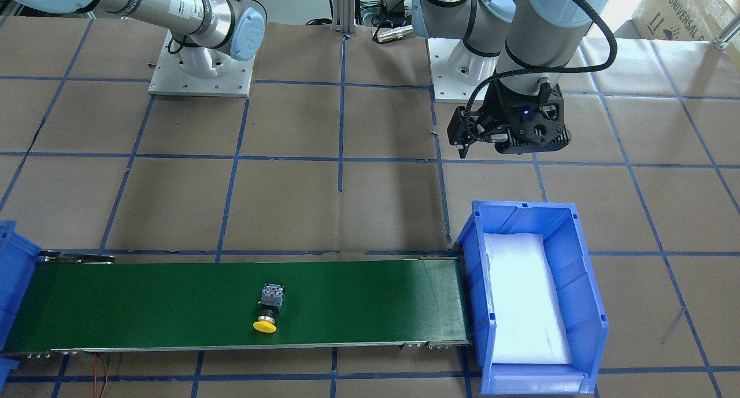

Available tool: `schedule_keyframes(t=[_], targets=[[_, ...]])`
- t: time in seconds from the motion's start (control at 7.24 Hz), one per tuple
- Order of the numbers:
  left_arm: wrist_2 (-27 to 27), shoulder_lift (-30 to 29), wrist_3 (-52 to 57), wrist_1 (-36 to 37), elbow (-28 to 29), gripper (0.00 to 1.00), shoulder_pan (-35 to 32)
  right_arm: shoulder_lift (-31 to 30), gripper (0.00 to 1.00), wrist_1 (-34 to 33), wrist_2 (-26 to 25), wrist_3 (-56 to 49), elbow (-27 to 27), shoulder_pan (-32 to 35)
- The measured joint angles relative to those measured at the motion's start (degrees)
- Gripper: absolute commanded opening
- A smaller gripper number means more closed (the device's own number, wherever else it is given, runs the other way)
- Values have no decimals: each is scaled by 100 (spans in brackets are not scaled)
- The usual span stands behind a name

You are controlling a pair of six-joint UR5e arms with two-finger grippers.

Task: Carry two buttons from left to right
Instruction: 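Move the right gripper back to the yellow button and grasp it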

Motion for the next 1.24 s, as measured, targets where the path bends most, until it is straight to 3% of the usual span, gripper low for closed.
schedule_keyframes(t=[0.14,0.55,1.24], targets=[[0,0,0,0,-1,100,0,-49,80,-9,-3,4,-12,19],[0,0,0,0,-3,100,0,-298,81,26,39,-2,-63,133],[0,-2,0,6,-3,100,0,-1109,82,521,76,530,83,1465]])
